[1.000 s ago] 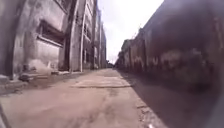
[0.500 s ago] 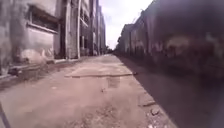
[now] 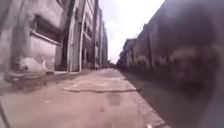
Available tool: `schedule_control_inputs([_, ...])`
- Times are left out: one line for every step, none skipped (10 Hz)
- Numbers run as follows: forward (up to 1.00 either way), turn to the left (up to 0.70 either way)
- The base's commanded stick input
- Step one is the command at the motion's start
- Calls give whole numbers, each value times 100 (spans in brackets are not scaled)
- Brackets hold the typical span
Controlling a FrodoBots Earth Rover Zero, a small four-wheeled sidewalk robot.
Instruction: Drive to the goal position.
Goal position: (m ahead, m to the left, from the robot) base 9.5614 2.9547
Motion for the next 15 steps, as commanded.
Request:
schedule_control_inputs([60, 0])
schedule_control_inputs([60, 0])
schedule_control_inputs([60, 0])
schedule_control_inputs([60, 0])
schedule_control_inputs([60, 0])
schedule_control_inputs([60, 0])
schedule_control_inputs([60, 0])
schedule_control_inputs([60, 0])
schedule_control_inputs([60, 0])
schedule_control_inputs([60, 0])
schedule_control_inputs([60, 0])
schedule_control_inputs([60, 0])
schedule_control_inputs([60, 0])
schedule_control_inputs([60, 0])
schedule_control_inputs([60, 0])
